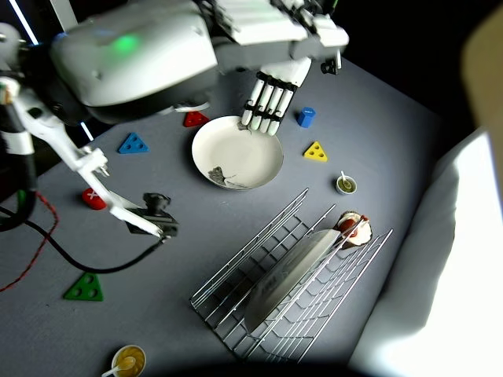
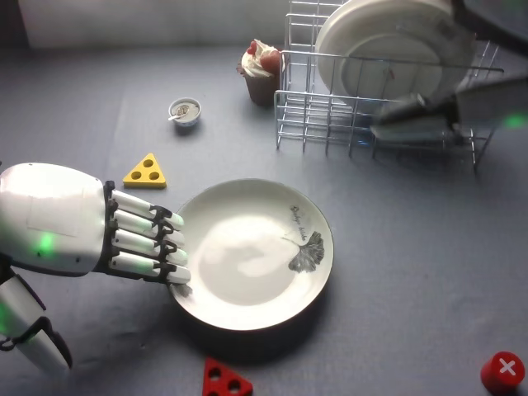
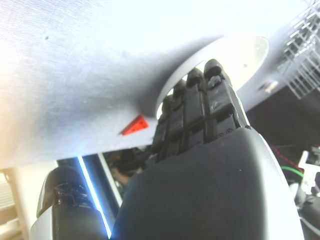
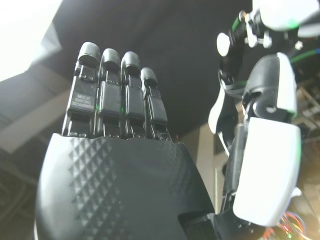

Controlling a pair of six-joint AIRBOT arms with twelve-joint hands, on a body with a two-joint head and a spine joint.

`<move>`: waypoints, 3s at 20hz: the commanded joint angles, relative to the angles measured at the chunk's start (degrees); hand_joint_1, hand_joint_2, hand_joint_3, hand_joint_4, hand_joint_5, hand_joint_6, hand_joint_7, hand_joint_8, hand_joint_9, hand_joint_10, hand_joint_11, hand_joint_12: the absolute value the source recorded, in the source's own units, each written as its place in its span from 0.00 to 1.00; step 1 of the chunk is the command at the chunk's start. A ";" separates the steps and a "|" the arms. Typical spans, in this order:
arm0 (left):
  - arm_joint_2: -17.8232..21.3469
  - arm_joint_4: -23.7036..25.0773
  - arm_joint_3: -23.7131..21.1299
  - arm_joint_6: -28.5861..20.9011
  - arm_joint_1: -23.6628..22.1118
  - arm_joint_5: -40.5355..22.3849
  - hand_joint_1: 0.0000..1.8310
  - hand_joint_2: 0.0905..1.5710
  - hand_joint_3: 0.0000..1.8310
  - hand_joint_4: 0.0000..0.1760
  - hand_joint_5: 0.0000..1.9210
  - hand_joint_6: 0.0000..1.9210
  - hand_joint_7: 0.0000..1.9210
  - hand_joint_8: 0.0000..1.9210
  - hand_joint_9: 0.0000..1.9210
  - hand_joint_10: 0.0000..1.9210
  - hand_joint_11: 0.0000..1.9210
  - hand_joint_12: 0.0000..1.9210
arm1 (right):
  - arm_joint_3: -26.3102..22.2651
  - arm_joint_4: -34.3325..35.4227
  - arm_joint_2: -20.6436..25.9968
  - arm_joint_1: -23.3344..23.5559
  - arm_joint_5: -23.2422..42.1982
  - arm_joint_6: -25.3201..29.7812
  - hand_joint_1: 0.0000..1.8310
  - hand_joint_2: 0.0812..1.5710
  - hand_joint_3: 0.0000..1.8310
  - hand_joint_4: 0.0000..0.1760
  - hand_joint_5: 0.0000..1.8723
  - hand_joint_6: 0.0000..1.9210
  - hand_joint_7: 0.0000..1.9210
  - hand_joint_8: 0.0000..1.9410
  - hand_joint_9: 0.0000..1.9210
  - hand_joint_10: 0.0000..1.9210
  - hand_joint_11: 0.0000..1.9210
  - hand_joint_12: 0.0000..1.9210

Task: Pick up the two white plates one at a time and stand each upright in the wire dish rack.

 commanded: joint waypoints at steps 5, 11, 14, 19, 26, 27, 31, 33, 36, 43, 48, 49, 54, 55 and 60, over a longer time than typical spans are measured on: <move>-0.37 2.50 -0.79 0.01 2.19 0.17 0.03 0.58 0.00 0.00 0.03 0.00 0.05 0.00 0.05 0.00 0.06 0.01 | -4.50 2.46 4.29 -5.00 6.84 -4.36 0.37 0.54 0.00 0.00 0.10 0.00 0.13 0.00 0.14 0.00 0.15 0.01; -0.65 3.94 -0.92 0.01 3.90 1.07 0.02 0.58 0.00 0.00 0.03 0.00 0.06 0.00 0.06 0.00 0.06 0.01 | -6.23 0.67 4.77 -10.83 8.70 -7.91 0.42 0.53 0.00 0.00 0.08 0.00 0.10 0.00 0.12 0.00 0.14 0.00; -0.69 3.96 -0.88 0.01 3.83 1.36 0.03 0.58 0.00 0.00 0.02 0.00 0.04 0.00 0.04 0.00 0.05 0.00 | -5.80 -0.43 3.21 -13.10 8.86 -11.76 0.55 0.52 0.00 0.00 0.09 0.00 0.10 0.00 0.10 0.00 0.12 0.00; -0.66 3.98 -0.70 0.01 3.64 1.35 0.03 0.57 0.00 0.00 0.03 0.00 0.04 0.00 0.04 0.00 0.05 0.00 | -4.05 -2.19 -2.43 -11.98 5.70 -15.22 0.68 0.56 0.00 0.00 0.13 0.00 0.12 0.00 0.15 0.01 0.17 0.03; -0.73 4.06 -0.27 0.01 3.38 1.54 0.03 0.58 0.00 0.00 0.04 0.00 0.06 0.00 0.05 0.00 0.07 0.01 | -0.08 -5.18 -10.15 -11.89 3.03 -16.53 0.65 0.56 0.00 0.00 0.13 0.00 0.14 0.00 0.15 0.00 0.16 0.02; -0.77 4.11 -0.27 0.01 3.31 1.57 0.02 0.58 0.00 0.00 0.04 0.00 0.05 0.00 0.05 0.00 0.06 0.01 | 0.77 -5.11 -11.49 -12.32 1.88 -16.53 0.64 0.56 0.00 0.00 0.13 0.00 0.15 0.00 0.15 0.00 0.16 0.02; -0.79 4.25 -0.21 0.01 3.09 1.63 0.03 0.58 0.00 0.00 0.04 0.00 0.06 0.00 0.06 0.00 0.07 0.01 | 2.75 -2.36 -15.64 -13.50 0.66 -17.00 0.62 0.57 0.00 0.00 0.14 0.00 0.16 0.01 0.15 0.00 0.15 0.02; -0.83 4.25 -0.22 0.01 2.95 1.67 0.02 0.58 0.00 0.00 0.04 0.00 0.06 0.00 0.05 0.00 0.06 0.00 | 3.90 -2.20 -17.27 -13.49 0.59 -17.28 0.62 0.56 0.00 0.00 0.15 0.00 0.16 0.00 0.15 0.00 0.15 0.02; -0.94 4.51 -0.29 0.01 2.85 1.70 0.02 0.58 0.00 0.00 0.04 0.00 0.06 0.00 0.06 0.00 0.05 0.00 | 6.87 -0.56 -19.28 -13.49 0.60 -17.51 0.62 0.57 0.00 0.00 0.13 0.00 0.16 0.00 0.15 0.00 0.15 0.02; -1.04 4.66 -0.27 0.01 2.63 1.71 0.04 0.58 0.00 0.00 0.03 0.00 0.05 0.00 0.05 0.00 0.04 0.00 | 12.96 3.46 -24.90 -13.02 0.61 -17.51 0.68 0.57 0.00 0.00 0.21 0.01 0.21 0.00 0.19 0.01 0.17 0.03; -1.08 4.72 -0.26 0.01 2.55 1.74 0.04 0.58 0.00 0.00 0.03 0.00 0.05 0.00 0.05 0.00 0.05 0.00 | 13.11 4.25 -26.66 -10.04 0.59 -17.52 0.66 0.60 0.00 0.00 0.21 0.00 0.19 0.00 0.19 0.00 0.17 0.02; -1.08 4.72 -0.26 0.01 2.56 1.76 0.04 0.57 0.00 0.00 0.04 0.00 0.06 0.00 0.05 0.00 0.05 0.01 | 12.93 4.24 -26.66 -9.55 0.50 -17.52 0.65 0.60 0.01 0.00 0.20 0.00 0.19 0.00 0.19 0.00 0.17 0.02; -1.18 4.72 -0.21 0.01 2.64 1.85 0.03 0.58 0.00 0.00 0.03 0.00 0.05 0.00 0.05 0.00 0.04 0.00 | 10.45 3.71 -26.75 -9.06 -0.93 -17.52 0.67 0.61 0.00 0.00 0.25 0.00 0.25 0.00 0.23 0.00 0.21 0.05; -1.19 4.72 -0.20 0.01 2.65 1.85 0.03 0.58 0.00 0.00 0.03 0.00 0.05 0.00 0.04 0.00 0.04 0.00 | 9.71 3.19 -26.74 -9.06 -1.15 -17.52 0.72 0.62 0.00 0.00 0.37 0.01 0.35 0.01 0.36 0.02 0.39 0.11; -1.24 4.65 0.01 0.01 2.74 1.91 0.03 0.57 0.00 0.00 0.03 0.00 0.05 0.00 0.05 0.00 0.04 0.00 | 6.62 2.57 -26.74 -9.44 -1.82 -17.52 0.73 0.66 0.00 0.00 0.45 0.00 0.44 0.00 0.45 0.00 0.51 0.06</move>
